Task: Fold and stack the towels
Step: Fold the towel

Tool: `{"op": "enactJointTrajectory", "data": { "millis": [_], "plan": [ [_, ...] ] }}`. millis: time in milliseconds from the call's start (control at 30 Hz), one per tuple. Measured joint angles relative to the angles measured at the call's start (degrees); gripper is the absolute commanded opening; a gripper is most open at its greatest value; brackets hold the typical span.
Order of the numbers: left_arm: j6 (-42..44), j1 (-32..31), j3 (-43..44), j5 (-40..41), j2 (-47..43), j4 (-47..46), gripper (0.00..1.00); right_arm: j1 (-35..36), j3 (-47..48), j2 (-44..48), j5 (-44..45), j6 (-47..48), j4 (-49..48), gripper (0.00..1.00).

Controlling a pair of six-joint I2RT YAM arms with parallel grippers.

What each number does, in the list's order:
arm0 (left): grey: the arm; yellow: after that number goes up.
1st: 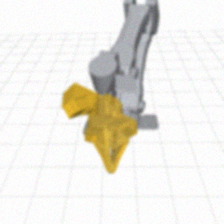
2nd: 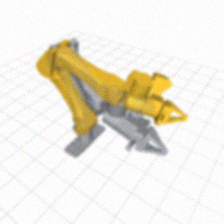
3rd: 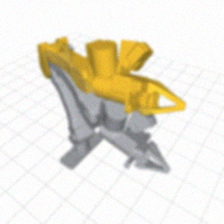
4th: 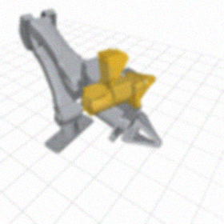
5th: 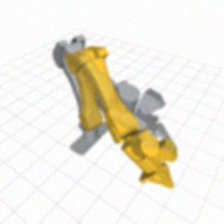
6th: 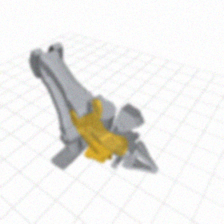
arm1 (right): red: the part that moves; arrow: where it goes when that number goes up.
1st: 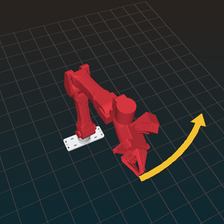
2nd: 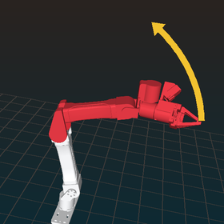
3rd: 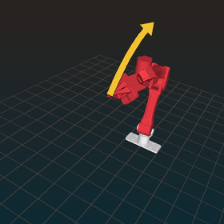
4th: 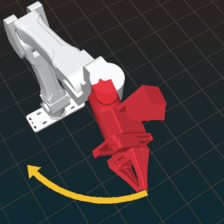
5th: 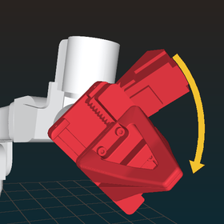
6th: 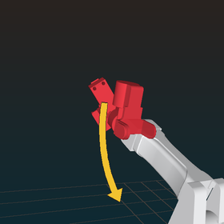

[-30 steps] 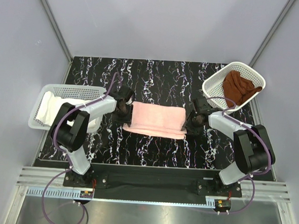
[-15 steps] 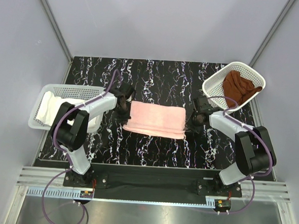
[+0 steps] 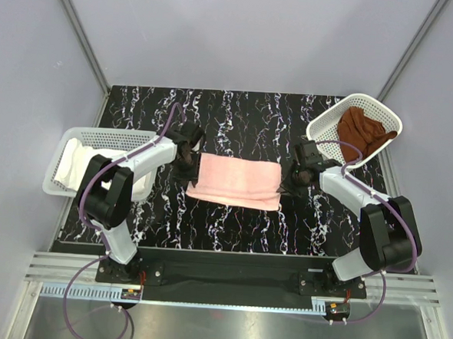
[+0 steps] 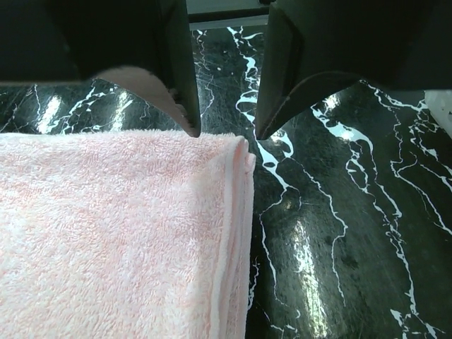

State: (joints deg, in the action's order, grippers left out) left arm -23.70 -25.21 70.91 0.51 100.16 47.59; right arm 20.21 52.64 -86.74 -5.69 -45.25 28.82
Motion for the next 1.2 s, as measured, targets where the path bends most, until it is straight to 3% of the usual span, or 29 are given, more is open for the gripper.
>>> {"op": "enactJointTrajectory", "data": {
  "millis": [200, 500, 1000, 1200],
  "plan": [
    [-0.37, 0.44, -1.99, -0.09, -0.02, -2.69, 0.36, 0.0, -0.28, 0.0, -0.09, 0.02, -0.39, 0.04],
    [-0.79, 1.36, -2.36, -0.63, 1.01, -4.66, 0.0, 0.0, -0.46, 0.0, -1.29, 0.02, -0.72, 0.03],
    [-0.5, 1.4, 2.89, 0.13, -1.92, 2.97, 0.0, 0.0, 1.44, 1.4, -2.99, 1.14, 2.45, 0.02],
    [-0.24, 1.4, -0.22, 1.66, -4.81, 2.82, 0.0, 0.0, -4.7, 4.5, -5.55, 0.2, -0.81, 0.03]
  ]
}}
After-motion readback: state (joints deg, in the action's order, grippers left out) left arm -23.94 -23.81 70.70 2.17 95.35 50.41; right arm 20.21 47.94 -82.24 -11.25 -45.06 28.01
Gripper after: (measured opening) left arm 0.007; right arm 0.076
